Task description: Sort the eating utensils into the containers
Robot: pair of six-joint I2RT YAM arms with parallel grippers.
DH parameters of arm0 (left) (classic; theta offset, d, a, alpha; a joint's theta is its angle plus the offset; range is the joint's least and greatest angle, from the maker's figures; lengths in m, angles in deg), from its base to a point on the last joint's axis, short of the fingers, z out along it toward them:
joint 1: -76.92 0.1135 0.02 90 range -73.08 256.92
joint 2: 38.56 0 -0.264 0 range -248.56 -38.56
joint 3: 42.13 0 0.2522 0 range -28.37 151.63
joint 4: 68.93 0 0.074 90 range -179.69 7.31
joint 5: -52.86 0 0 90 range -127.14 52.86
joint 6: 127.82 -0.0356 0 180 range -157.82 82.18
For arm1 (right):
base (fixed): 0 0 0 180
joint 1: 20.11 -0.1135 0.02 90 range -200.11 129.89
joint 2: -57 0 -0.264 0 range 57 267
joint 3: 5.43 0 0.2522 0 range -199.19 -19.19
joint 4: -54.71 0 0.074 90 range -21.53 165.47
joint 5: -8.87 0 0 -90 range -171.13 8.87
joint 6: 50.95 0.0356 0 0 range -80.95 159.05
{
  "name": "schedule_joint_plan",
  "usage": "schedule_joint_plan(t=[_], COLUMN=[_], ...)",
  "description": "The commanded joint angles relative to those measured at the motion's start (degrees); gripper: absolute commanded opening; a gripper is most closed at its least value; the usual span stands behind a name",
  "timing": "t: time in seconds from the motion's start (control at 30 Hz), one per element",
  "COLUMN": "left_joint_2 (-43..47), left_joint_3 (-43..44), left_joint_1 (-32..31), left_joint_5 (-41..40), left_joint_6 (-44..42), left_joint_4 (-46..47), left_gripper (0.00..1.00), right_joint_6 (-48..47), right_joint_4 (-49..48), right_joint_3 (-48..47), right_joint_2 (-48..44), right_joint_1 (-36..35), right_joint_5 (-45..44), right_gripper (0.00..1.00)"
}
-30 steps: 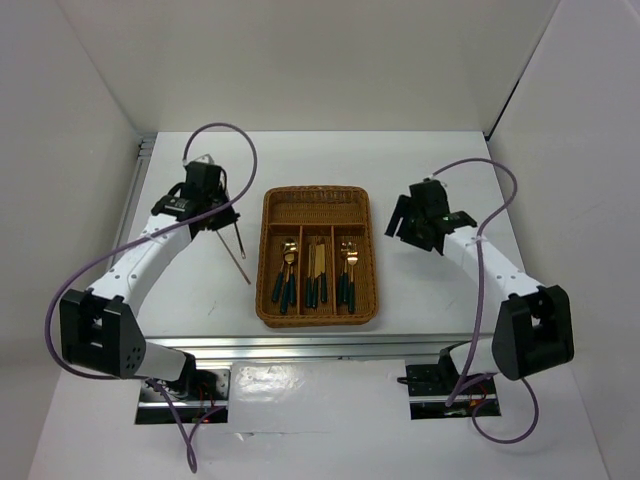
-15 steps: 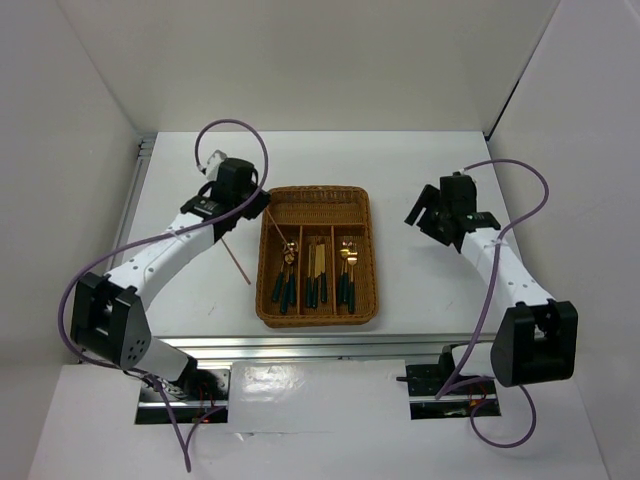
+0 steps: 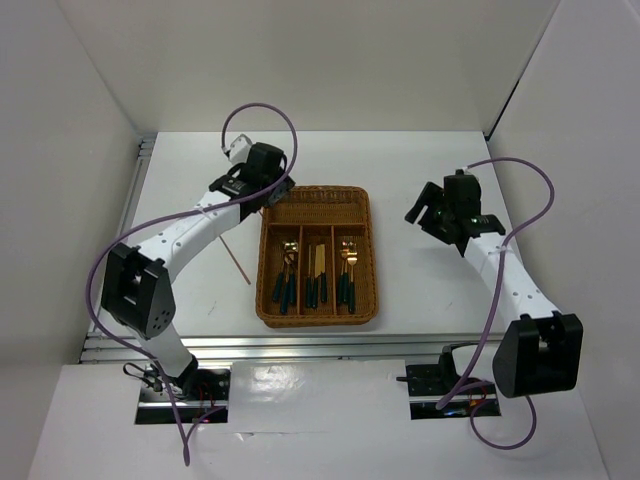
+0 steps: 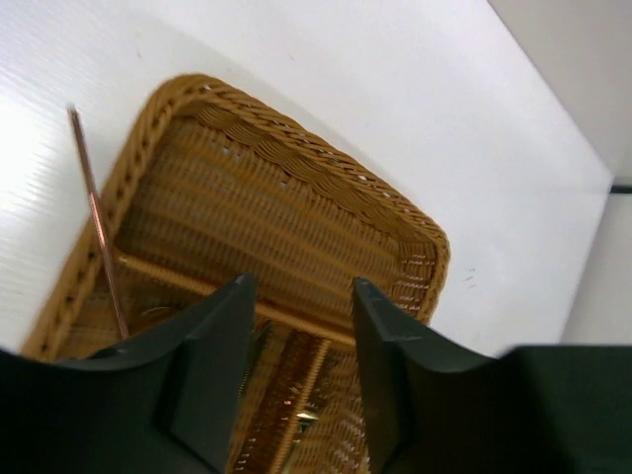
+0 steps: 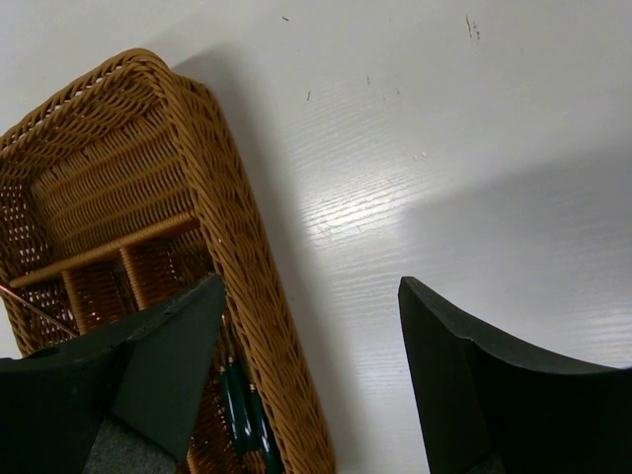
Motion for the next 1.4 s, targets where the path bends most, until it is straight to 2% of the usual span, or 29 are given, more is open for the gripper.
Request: schedule_joint_plan(t=[0.0, 0.07, 0.1, 0.27, 0.37, 0.43, 0.6, 0.9, 1.17, 1.37], left_joint_2=[3.09, 4.68, 5.47, 6.0, 6.0, 6.0, 4.07, 1.17, -2.87, -4.72], left_joint_3=[2.97, 1.66, 0.78, -2.64, -5.63, -7.39, -10.21, -12.67, -13.2, -12.06], left_joint_1=[0.44, 0.96, 0.96, 2.01, 2.02, 2.02, 0.17, -0.36, -0.36, -0.88], left_joint_5=[-2.82, -4.49, -4.5, -4.42, -0.74, 5.33, 7.36, 6.66, 6.05, 2.54], left_joint_6=[-10.75, -14.88, -15.51, -17.1, -17.1, -17.8, -13.5, -8.4, -4.79, -2.87], left_joint_4=[-6.36, -6.36, -7.06, -10.41, -9.8, -8.21, -6.55, -4.96, -3.56, -5.04], left_gripper=[0.59, 0.68, 0.7, 0.71, 0.64, 0.6, 0.57, 0.57, 0.51, 0.47], right_joint_6=[-0.15, -0.15, -0.15, 0.38, 0.38, 0.38, 0.38, -0.68, -1.2, -1.73], right_joint_4=[-0.86, -0.86, -0.86, -0.86, -0.86, -0.86, -0.86, -0.86, -0.86, -0.86], right_joint_3=[-1.27, -1.27, -1.27, -1.8, -1.8, -1.8, -1.8, -2.32, -2.32, -2.85], right_joint_2=[0.26, 0.87, 1.39, 2.63, 3.16, 3.68, 4.91, 5.44, 6.06, 6.58], right_joint_1=[-0.04, -0.04, -0.04, -0.04, -0.04, -0.04, -0.04, -0.04, -0.04, -0.04], right_joint_5=[0.73, 1.95, 1.96, 3.19, 3.19, 3.19, 4.33, 3.81, 3.28, 3.28], right_gripper=[0.79, 0.79, 0.79, 0.79, 0.79, 0.79, 0.79, 0.79, 0.79, 0.79])
